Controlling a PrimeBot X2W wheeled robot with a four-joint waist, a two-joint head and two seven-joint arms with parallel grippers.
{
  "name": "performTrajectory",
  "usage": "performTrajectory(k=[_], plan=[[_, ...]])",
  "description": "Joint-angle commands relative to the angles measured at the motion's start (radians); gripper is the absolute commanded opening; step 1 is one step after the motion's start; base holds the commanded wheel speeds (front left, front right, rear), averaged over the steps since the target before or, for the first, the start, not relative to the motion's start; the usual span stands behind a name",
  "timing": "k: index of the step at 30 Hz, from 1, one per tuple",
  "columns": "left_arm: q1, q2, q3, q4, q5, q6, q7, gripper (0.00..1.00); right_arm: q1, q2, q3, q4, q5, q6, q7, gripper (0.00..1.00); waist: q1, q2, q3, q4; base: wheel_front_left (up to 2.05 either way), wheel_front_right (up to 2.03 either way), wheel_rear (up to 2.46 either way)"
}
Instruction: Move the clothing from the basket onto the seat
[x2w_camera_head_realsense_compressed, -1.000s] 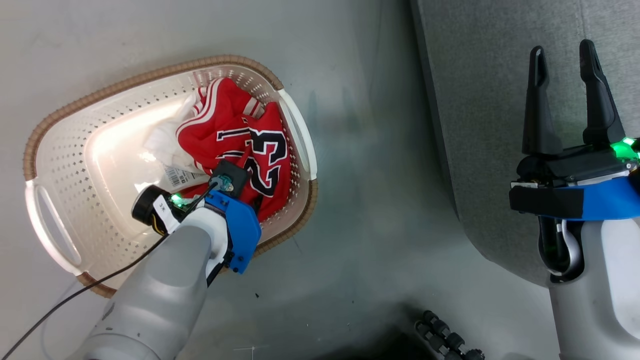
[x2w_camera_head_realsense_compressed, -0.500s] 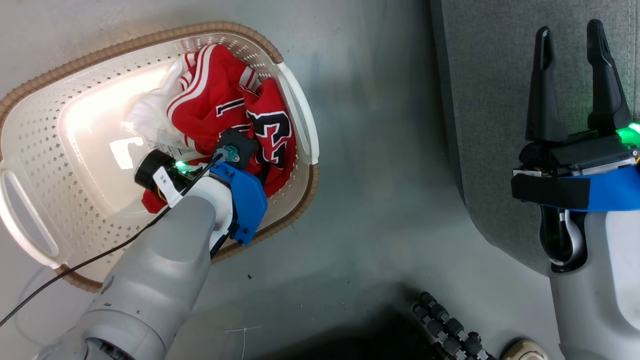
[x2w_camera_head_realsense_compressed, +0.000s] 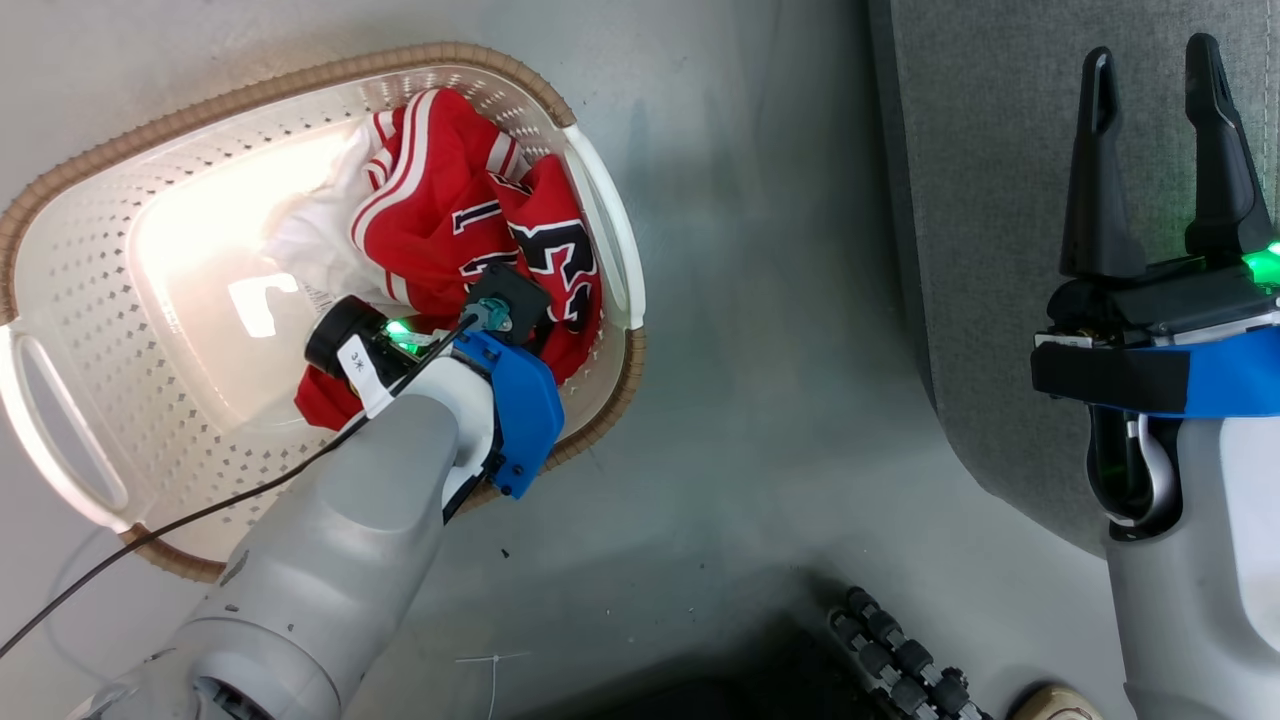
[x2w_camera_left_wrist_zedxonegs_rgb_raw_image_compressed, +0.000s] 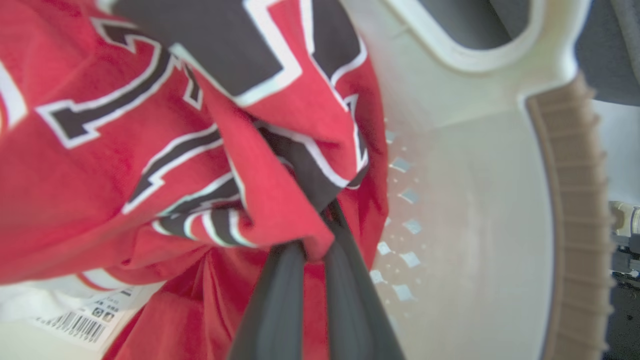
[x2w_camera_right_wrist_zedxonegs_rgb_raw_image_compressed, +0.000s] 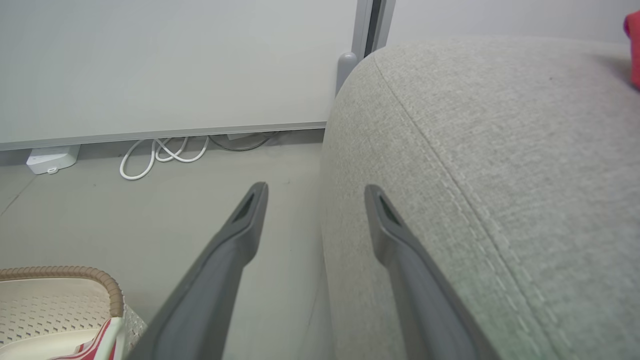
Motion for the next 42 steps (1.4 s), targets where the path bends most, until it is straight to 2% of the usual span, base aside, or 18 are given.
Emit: performTrajectory(k=[1, 10, 25, 34, 42], plan=[[-0.007, 0.004, -0.009, -0.005, -0.008, -0.004, -0.008, 0.00, -0.016, -0.005, -0.003, 0.003, 0.001, 0.000, 0.000, 1.00, 0.0000, 0.0000, -0.003, 0.002, 0.00, 0.00, 0.00], [0.015, 0.003, -0.100, -0.062, -0.072, -0.004, -0.043, 0.00, 0.003, -0.017, -0.012, 0.012, -0.007, 0.000, 0.000, 1.00, 0.0000, 0.0000, -0.063, 0.040, 0.00, 0.00, 0.00], [0.084, 0.003, -0.204, -0.150, -0.185, -0.004, -0.181, 0.00, 0.076, -0.059, -0.021, 0.057, -0.017, 0.000, -0.001, 1.00, 0.0000, 0.0000, -0.286, 0.156, 0.00, 0.00, 0.00], [0.140, 0.002, -0.202, -0.222, -0.205, 0.011, -0.219, 0.00, 0.145, -0.065, -0.025, 0.094, -0.024, 0.000, -0.001, 1.00, 0.0000, 0.0000, -0.451, 0.212, 0.00, 0.00, 0.00], [0.184, 0.003, -0.126, -0.357, -0.133, 0.044, -0.219, 0.00, 0.228, -0.049, -0.041, 0.123, -0.030, 0.000, 0.000, 1.00, 0.0000, 0.0000, -0.593, 0.251, 0.00, 0.00, 0.00]])
